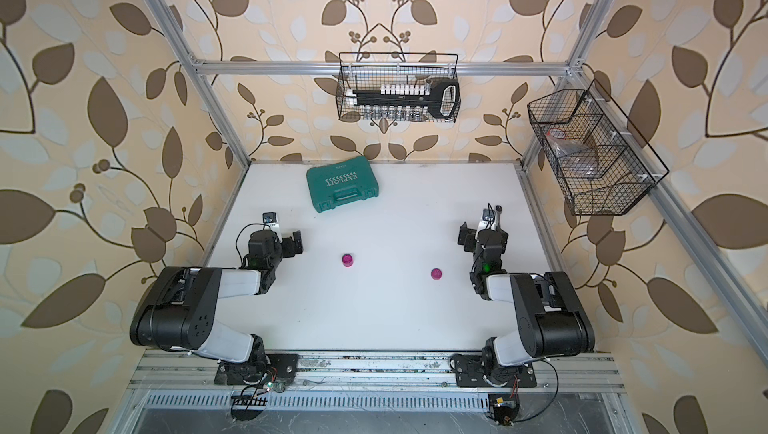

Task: Close the paint jar lid
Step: Pick up the paint jar from the center of the board.

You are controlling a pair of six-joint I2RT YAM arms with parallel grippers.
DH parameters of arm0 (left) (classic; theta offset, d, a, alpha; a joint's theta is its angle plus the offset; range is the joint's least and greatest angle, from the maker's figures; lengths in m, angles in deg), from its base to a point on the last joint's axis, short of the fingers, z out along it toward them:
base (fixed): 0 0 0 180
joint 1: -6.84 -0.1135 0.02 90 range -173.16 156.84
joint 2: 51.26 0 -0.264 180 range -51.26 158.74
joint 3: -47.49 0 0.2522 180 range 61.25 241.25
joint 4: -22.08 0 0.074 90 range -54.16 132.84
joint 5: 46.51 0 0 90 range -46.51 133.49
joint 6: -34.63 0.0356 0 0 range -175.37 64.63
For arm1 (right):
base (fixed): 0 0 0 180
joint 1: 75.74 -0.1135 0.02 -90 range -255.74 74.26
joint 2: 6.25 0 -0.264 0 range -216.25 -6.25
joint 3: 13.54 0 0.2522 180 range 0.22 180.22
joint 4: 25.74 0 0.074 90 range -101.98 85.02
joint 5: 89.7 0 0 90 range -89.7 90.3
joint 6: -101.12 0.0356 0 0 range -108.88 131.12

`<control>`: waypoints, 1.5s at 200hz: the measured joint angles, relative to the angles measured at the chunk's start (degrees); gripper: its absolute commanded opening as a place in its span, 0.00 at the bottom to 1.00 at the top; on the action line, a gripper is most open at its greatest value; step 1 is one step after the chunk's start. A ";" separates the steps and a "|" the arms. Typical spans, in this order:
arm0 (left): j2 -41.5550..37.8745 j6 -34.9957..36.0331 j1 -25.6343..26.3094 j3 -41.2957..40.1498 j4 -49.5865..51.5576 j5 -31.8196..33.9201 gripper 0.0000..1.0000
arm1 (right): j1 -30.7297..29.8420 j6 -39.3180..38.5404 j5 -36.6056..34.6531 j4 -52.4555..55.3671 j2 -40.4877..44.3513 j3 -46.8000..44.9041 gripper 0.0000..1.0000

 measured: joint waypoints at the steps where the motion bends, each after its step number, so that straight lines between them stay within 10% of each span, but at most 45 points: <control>1: -0.11 0.00 0.02 0.22 0.66 -0.02 0.99 | -0.24 -0.17 -0.46 0.13 0.07 0.02 0.98; 41: -16.20 -6.23 2.21 11.15 21.00 -1.27 0.99 | -9.68 2.05 -5.05 28.02 11.98 14.03 0.98; 131: -53.70 -30.77 8.39 5.49 48.52 -14.12 0.99 | -45.46 16.06 0.20 63.58 24.35 22.03 0.98; 187: -59.06 -35.36 9.09 -3.30 57.46 -15.56 0.99 | -57.68 18.86 4.24 69.68 1.38 35.28 0.98; 300: -60.28 -34.03 10.21 -5.35 56.48 -16.87 0.99 | -56.15 19.15 5.03 70.34 -26.53 55.23 0.78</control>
